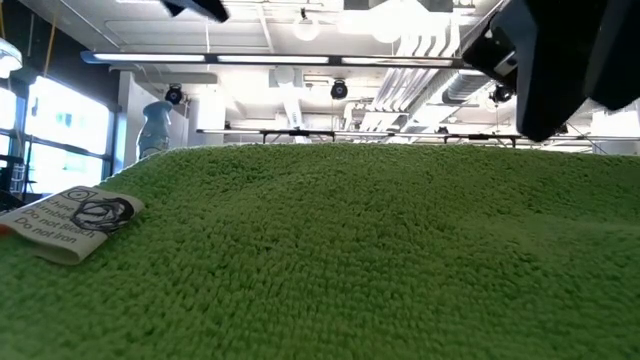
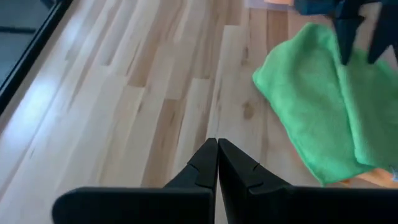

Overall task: Sort microfiber towel by color & place in baskets
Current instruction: Put the green towel into the left transparent bin

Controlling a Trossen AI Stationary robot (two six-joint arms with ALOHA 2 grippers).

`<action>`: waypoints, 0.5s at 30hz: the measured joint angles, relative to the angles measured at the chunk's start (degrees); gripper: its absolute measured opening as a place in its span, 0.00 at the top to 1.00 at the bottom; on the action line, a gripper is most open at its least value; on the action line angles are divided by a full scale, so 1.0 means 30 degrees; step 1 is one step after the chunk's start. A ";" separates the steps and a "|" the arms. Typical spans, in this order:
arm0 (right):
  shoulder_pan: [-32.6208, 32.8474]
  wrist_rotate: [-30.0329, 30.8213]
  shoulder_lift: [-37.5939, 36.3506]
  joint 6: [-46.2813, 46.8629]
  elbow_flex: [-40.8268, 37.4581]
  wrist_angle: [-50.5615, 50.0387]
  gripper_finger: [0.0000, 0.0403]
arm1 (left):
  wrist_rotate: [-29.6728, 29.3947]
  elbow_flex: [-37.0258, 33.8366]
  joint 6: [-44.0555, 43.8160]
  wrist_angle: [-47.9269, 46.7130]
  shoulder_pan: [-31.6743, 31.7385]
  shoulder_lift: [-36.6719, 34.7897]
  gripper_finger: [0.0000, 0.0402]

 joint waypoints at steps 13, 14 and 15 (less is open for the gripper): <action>-0.0183 -0.1375 0.0838 -0.0634 -0.0111 -0.0267 0.92 | 0.0069 0.3114 0.2759 0.0089 0.0102 0.3137 1.00; -0.0193 -0.1365 0.0831 -0.0636 -0.0111 -0.0255 0.96 | 0.0068 0.3134 0.2752 0.0079 0.0102 0.3129 1.00; -0.0213 -0.1296 0.0778 -0.0656 -0.0111 -0.0278 0.98 | 0.0064 0.3151 0.2749 0.0099 0.0102 0.3125 1.00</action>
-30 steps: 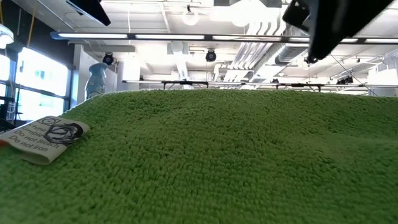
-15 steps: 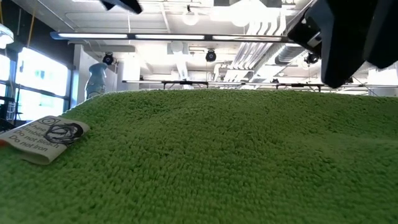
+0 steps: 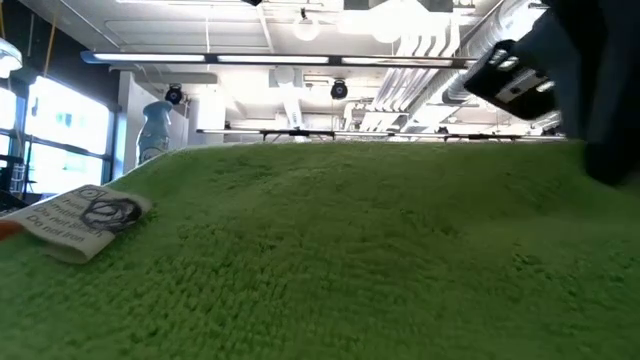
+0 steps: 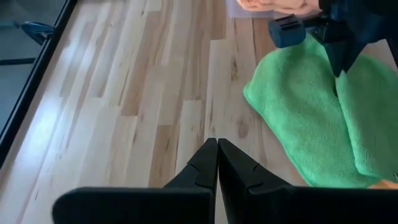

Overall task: Sort microfiber towel by color & place in baskets
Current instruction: Put the green towel into the left transparent bin

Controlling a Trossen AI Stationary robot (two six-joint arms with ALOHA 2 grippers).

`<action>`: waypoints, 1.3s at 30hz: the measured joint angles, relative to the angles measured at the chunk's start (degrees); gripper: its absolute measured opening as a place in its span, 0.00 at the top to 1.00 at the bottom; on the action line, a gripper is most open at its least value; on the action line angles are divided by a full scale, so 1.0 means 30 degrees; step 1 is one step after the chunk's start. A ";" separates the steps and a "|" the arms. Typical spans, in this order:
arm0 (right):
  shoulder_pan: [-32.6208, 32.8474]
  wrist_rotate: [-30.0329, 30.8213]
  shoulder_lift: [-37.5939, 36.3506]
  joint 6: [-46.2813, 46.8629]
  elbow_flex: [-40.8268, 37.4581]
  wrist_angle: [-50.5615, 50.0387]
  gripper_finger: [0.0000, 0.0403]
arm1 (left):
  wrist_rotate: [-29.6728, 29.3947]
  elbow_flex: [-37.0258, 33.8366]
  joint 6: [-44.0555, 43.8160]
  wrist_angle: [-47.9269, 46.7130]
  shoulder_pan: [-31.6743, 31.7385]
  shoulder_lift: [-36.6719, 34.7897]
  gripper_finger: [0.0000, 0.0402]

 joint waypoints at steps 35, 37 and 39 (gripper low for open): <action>-0.3259 0.6291 -0.1594 -0.3504 1.0040 -1.0641 1.00 | -0.0087 -0.0003 0.0168 0.5516 -0.0041 -0.0015 0.58; -0.3476 0.6843 -0.1594 -0.3648 1.0107 -1.0354 1.00 | -0.0001 -0.0003 0.0153 0.6011 -0.0151 -0.0015 0.55; -0.3585 0.6979 -0.1601 -0.4479 1.0239 -0.9648 1.00 | 0.0299 -0.0010 0.0164 0.6545 -0.0281 -0.0015 0.52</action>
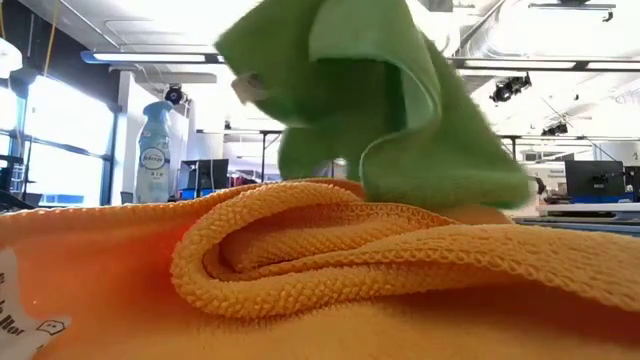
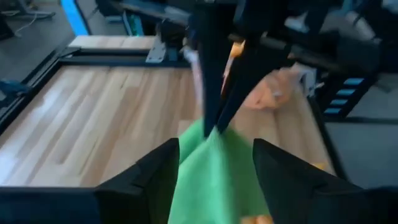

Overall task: Sort microfiber towel by color & place in baskets
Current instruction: Put the green towel into the left transparent bin

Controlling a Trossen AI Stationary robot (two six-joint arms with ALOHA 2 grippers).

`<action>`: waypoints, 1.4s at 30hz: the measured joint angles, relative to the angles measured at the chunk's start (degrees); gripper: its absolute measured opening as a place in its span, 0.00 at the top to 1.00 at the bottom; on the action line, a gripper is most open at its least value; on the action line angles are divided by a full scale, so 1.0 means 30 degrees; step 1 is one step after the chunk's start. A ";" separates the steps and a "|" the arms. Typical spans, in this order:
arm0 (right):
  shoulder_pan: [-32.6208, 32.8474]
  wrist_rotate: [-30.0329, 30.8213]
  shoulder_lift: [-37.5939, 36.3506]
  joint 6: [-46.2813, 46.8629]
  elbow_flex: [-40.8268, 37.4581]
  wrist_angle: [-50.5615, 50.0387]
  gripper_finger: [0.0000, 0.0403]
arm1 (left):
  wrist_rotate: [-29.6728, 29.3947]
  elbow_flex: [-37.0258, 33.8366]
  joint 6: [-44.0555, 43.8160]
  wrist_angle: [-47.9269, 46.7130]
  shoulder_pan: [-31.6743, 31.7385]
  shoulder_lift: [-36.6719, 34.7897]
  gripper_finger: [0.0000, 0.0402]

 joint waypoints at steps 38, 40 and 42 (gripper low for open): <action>0.0227 0.1044 -0.0036 0.1201 0.2839 -0.0860 0.68 | 0.0885 -0.0015 -0.4205 -0.4135 -0.0705 -0.2448 1.00; 0.0220 0.1051 -0.0036 0.2001 0.2827 -0.1709 0.65 | 0.1280 -0.0015 -0.4784 -0.4757 -0.1166 -0.3325 1.00; 0.0220 0.1058 -0.0036 0.2577 0.2660 -0.2221 0.63 | 0.1800 -0.0015 -0.5389 -0.5468 -0.1813 -0.4201 1.00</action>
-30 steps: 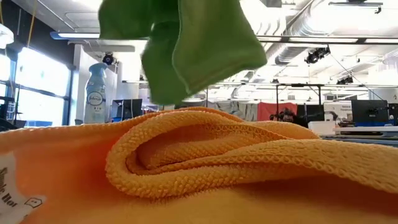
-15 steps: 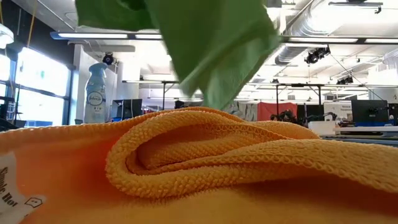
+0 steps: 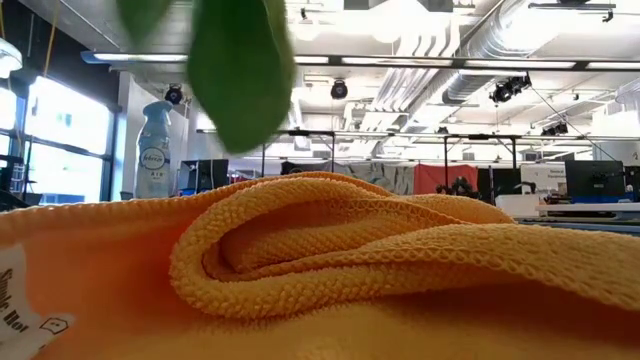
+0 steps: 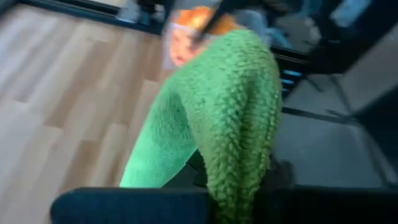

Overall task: Sort microfiber towel by color & place in baskets
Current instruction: Put the green towel into the left transparent bin

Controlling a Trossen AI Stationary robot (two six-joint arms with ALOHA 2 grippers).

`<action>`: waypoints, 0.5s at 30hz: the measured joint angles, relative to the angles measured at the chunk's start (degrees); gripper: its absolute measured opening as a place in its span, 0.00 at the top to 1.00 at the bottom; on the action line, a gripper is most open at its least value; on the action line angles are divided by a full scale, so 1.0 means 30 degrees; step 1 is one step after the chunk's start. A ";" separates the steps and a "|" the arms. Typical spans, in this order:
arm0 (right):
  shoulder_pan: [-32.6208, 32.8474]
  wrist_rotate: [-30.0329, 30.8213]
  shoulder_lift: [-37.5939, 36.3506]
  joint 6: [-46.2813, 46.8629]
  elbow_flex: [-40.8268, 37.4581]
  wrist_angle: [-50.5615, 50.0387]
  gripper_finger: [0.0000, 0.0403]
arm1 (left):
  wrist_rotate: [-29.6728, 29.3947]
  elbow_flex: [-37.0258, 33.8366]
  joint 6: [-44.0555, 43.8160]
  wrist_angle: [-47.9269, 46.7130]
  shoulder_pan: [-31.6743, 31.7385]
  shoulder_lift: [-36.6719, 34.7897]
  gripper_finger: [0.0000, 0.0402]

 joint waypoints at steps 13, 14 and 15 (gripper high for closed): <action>-0.0060 0.0595 0.0109 0.1023 -0.0069 -0.1642 0.62 | 0.0760 0.6275 -1.1160 -1.4938 -0.7668 -0.0731 1.00; -0.0076 0.0651 0.0109 0.0943 -0.0069 -0.1645 0.62 | 0.1447 0.6935 -1.2136 -1.5983 -0.8195 -0.0385 1.00; -0.0084 0.0671 0.0109 0.0926 -0.0069 -0.1645 0.62 | 0.2131 0.7531 -1.3106 -1.6814 -0.8665 -0.0033 1.00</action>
